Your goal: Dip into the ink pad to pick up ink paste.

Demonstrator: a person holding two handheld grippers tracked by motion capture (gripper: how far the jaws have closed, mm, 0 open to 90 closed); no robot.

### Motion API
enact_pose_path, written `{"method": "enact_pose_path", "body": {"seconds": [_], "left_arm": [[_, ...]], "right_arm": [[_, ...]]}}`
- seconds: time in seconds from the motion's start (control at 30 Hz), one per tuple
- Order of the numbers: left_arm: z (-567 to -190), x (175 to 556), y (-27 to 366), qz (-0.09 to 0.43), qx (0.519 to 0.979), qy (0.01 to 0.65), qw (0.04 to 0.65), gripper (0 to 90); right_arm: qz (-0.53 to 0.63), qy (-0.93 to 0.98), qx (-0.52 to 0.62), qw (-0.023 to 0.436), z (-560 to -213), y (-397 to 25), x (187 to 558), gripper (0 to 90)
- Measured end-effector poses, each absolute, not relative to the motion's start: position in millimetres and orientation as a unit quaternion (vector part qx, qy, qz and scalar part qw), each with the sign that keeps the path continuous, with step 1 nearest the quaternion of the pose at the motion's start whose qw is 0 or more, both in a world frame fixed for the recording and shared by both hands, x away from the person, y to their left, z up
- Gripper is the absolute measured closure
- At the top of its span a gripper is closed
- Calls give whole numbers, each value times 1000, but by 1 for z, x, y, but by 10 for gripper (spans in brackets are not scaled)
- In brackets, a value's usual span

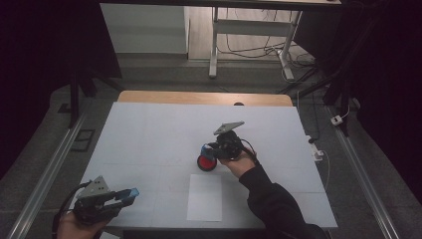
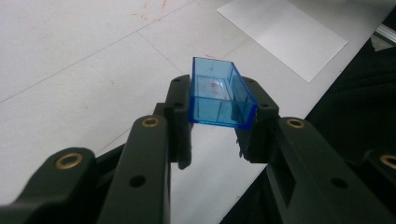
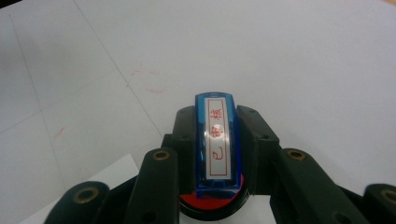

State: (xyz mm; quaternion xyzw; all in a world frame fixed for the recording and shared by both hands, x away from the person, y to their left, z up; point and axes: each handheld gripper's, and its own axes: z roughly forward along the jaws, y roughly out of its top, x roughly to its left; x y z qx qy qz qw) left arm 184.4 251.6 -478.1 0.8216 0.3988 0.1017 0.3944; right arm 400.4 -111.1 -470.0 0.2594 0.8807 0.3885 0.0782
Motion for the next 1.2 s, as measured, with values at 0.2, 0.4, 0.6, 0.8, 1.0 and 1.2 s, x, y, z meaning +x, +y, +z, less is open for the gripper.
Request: {"method": "enact_pose_path", "body": {"seconds": [0.2,0.4,0.6,0.8,1.0,1.2], "left_arm": [[-478,184,252,102,822,399,394,678],[-478,184,252,102,822,399,395,678],[-478,184,252,101,822,398,394,678],[-478,185,251,101,822,399,393,678],[-478,185,251,102,823,398,392,678],[-478,185,251,102,823,398,392,678]], "right_arm": [[374,891,242,84,-470,-104,394,700],[355,901,232,89,-476,-99,392,700],[346,906,228,91,-481,-97,392,701],[339,909,219,105,-482,-94,387,702],[326,914,205,129,-481,-89,381,703],[324,914,208,131,-481,-88,381,704]]}}
